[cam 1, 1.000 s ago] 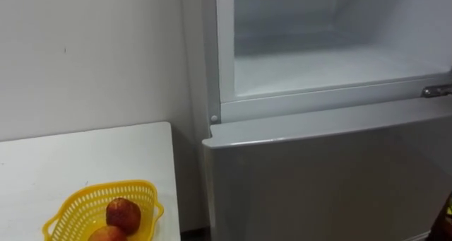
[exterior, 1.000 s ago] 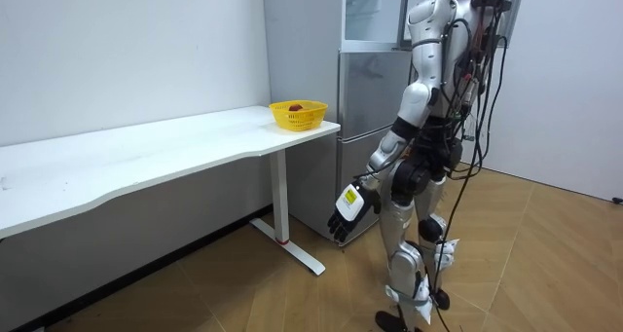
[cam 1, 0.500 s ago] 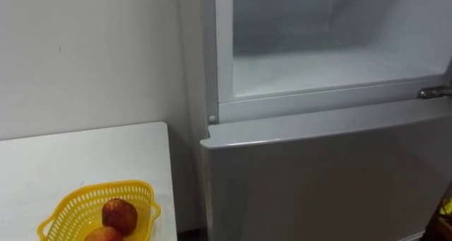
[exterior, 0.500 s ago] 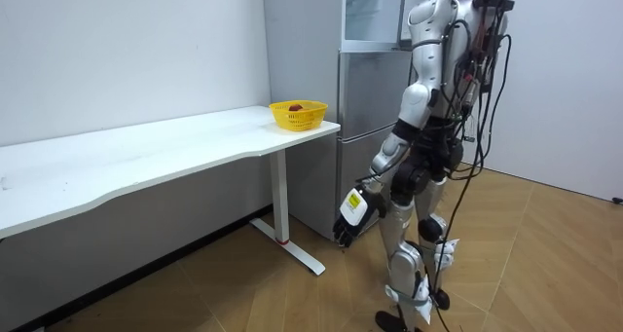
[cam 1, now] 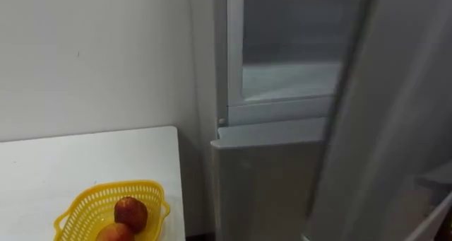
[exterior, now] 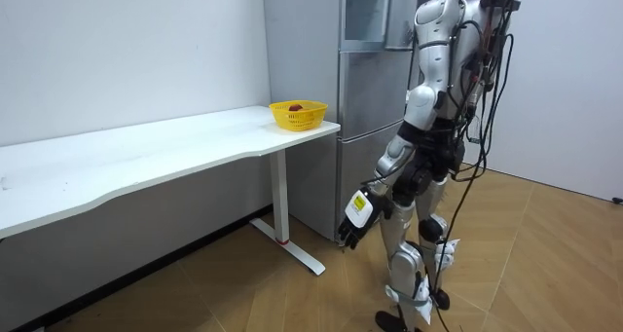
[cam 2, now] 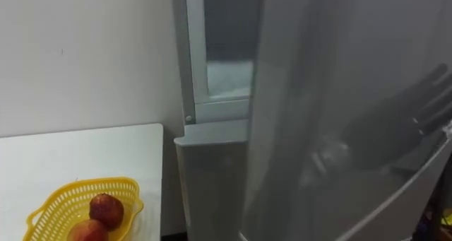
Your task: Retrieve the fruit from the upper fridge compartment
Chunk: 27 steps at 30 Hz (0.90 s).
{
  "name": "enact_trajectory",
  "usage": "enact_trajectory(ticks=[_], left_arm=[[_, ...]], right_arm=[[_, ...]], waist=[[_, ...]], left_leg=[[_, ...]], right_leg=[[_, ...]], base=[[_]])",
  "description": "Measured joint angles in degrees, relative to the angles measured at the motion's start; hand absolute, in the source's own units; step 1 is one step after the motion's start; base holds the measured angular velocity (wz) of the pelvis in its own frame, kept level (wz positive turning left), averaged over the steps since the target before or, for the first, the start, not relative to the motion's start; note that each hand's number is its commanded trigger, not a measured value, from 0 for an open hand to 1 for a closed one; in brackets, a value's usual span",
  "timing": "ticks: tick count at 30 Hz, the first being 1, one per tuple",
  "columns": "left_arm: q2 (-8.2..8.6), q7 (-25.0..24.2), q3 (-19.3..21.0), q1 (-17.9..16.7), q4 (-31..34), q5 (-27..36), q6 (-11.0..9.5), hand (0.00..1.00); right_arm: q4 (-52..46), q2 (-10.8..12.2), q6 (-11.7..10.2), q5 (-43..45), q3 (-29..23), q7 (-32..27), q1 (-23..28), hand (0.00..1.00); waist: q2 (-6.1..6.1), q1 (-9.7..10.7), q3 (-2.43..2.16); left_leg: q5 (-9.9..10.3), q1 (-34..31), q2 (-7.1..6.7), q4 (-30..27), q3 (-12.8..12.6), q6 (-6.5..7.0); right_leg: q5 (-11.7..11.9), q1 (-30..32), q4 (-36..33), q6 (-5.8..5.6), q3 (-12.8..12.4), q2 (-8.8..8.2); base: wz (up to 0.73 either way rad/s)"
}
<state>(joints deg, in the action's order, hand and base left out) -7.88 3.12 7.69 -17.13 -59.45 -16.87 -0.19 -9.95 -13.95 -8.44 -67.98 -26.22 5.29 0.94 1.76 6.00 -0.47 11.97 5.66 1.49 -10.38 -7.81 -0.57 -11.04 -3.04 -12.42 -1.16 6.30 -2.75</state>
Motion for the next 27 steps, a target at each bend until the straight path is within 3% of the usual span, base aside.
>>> enact_trajectory(ticks=[2,5,13,27], left_arm=[[-0.06,0.3,-0.1,-0.1,0.0,0.0,0.1,0.0],[-0.16,0.6,0.0,-0.3,0.0,0.0,0.2,0.0],[-0.85,1.3,0.0,-0.3,-0.1,0.0,0.2,0.0],[-0.91,1.4,0.0,-0.2,-0.1,-0.1,0.2,0.0]], right_arm=[[0.0,-0.1,2.0,1.7,0.5,0.4,0.8,0.0],[0.0,-0.1,3.0,3.4,0.7,0.4,1.0,0.0],[0.1,-0.2,3.6,5.6,0.8,0.4,1.0,0.0],[0.1,-0.3,3.6,10.4,0.7,-1.0,0.8,0.0]], waist=[[0.44,-0.1,-0.03],[1.18,-0.1,0.22],[2.39,-0.2,0.14],[1.48,-0.1,0.29]], left_leg=[[0.0,0.0,-0.01,0.0,0.0,0.0],[0.0,-0.1,-0.02,0.0,0.1,0.0],[0.0,-0.5,-0.06,0.0,0.4,0.0],[0.1,-0.1,0.0,0.8,0.4,0.12]], right_leg=[[0.0,0.0,0.1,0.0,0.1,-0.02],[0.1,-0.1,0.8,-0.01,0.2,-0.01],[0.3,-0.2,0.9,-0.08,0.4,0.0],[0.3,-1.0,0.7,-0.09,0.6,0.07]], base=[[0.0],[0.0],[0.01],[0.0]])
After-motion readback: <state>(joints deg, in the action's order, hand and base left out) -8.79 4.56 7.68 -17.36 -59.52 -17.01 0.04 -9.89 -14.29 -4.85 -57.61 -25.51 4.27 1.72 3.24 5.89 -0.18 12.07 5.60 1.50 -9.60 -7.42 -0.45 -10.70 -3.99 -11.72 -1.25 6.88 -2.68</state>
